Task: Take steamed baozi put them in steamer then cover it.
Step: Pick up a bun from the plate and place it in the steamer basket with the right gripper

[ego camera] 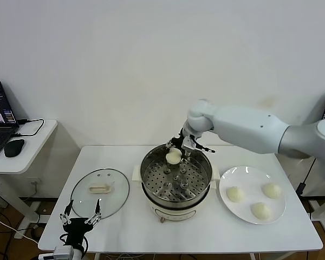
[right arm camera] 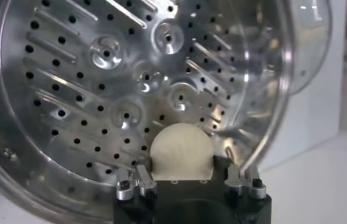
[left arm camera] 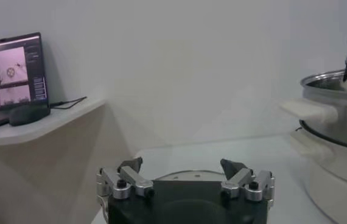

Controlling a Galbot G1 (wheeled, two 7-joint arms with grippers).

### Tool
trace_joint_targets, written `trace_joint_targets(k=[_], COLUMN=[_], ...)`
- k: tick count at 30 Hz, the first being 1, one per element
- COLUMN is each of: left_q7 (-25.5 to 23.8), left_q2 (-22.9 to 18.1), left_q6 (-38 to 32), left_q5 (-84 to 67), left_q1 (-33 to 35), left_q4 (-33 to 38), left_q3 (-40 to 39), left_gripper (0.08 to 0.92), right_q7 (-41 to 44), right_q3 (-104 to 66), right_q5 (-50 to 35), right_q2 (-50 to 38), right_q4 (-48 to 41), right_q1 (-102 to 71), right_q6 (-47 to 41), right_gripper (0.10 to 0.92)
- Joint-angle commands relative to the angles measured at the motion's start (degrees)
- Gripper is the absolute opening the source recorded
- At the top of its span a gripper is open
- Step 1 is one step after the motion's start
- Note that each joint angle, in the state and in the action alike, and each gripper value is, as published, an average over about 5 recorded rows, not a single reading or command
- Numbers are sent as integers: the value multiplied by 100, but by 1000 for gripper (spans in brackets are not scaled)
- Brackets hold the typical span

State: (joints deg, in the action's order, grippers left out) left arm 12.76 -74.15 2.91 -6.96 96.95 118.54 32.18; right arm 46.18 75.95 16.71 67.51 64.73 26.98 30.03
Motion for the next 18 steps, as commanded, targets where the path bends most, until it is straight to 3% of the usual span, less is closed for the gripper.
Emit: trace_joint_targets(k=[1,7,10,15,18], left_q7=[4,14,15,8,0], left_q2=[0,-11,-3,39,82], left_q6=[-3,4,14,63,117], left_q5=[-8,11,21,28,23], left_q1=[2,23,22,19,24], left_q4=[0,28,59,148,209], left_q3=[-1,14,17,8,-1], left_gripper=[823,823,823,823,823], right_q7=[-108,-243,-81,661,1011], right_q3=[-93,-95,13,492,941], right_q5=[583,215,-629,-2625,-3291], right_q2=[97,68,-58,-699,-1293], right_q4=[-256,-171,131,1154,1841], right_q1=[-303,-179,280,1480,2185], right_q6=[267,281,-49,-1872,-2957], right_gripper=[659,798,819,823,823])
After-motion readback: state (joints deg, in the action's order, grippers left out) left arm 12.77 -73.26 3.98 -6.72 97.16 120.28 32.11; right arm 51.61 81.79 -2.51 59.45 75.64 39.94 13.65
